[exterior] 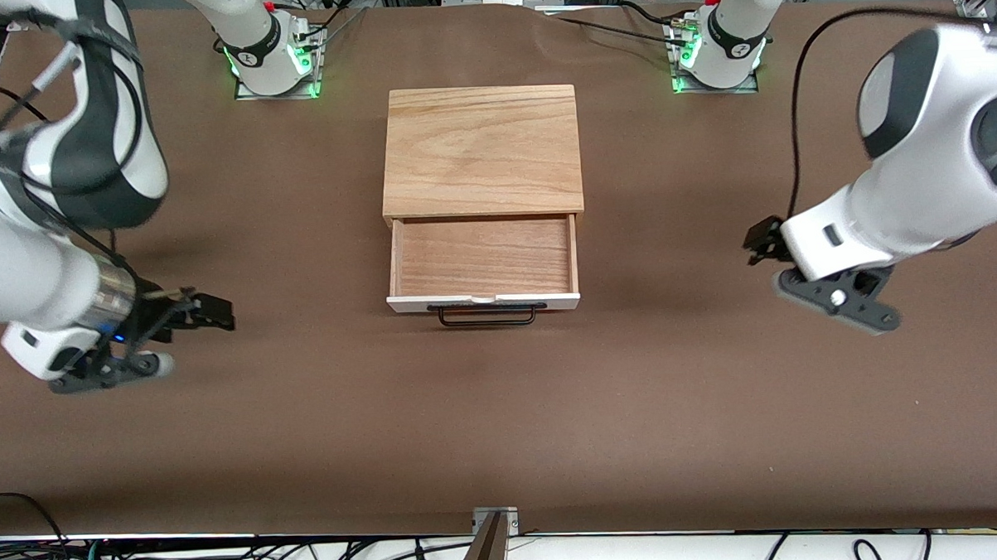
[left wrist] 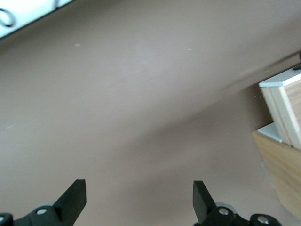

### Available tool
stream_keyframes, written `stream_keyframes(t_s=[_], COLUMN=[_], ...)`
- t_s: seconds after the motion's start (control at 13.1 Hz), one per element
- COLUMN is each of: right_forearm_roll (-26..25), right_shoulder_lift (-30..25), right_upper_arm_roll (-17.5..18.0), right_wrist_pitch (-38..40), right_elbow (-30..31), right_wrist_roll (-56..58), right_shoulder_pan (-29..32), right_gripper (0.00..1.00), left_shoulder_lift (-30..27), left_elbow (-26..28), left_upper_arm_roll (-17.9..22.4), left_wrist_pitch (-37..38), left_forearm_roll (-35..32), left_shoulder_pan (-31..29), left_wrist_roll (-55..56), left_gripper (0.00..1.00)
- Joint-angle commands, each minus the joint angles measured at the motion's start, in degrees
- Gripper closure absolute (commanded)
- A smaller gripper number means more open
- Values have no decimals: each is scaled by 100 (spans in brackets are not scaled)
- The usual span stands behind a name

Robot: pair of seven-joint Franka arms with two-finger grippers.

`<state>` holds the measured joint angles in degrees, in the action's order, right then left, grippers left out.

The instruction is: Pull top drawer with both arms simultaneously

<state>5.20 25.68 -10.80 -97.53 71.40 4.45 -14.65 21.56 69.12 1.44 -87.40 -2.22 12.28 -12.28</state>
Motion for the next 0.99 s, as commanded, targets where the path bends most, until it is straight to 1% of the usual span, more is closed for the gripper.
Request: stream_keyframes(t_s=[0.0, 0.08, 0.15, 0.31, 0.38, 0.46, 0.61, 0.92], right_forearm_roll=[-265, -265, -282, -318, -352, -344, -335, -344], right_shoulder_lift=[-1002, -1178, -1345, -1635, -1758, -1838, -1830, -1619], right_upper_arm_roll=[112, 182, 270, 665, 753, 772, 772, 763], right_wrist_pitch=[-47, -21, -73, 14, 32, 32, 32, 313], right_elbow=[866, 1024, 1269, 1665, 1815, 1912, 1957, 1641], right_wrist_roll=[-23, -67, -59, -58, -102, -224, -234, -225], right_shoulder_pan=[234, 261, 331, 568, 595, 595, 648, 648], right_gripper=[0, 0, 0, 0, 0, 0, 0, 0], left_shoulder_lift=[-721, -1062, -1362, -2038, -2268, -2348, -2384, -2367], left_elbow=[872, 1397, 1890, 2892, 3166, 3256, 3275, 3275], left_upper_arm_roll=[-21, -47, -161, -739, -907, -926, -883, -804], left_wrist_pitch=[-241, -538, -898, -1470, -1595, -1613, -1561, -1543], left_forearm_roll=[-147, -199, -269, -192, -208, -209, -209, -209], left_shoulder_pan=[-409, -437, -515, -1111, -1166, -1158, -1105, -1105], left_wrist_roll=[801, 1223, 1419, 1386, 1412, 1395, 1386, 1184], left_gripper=[0, 0, 0, 0, 0, 0, 0, 0])
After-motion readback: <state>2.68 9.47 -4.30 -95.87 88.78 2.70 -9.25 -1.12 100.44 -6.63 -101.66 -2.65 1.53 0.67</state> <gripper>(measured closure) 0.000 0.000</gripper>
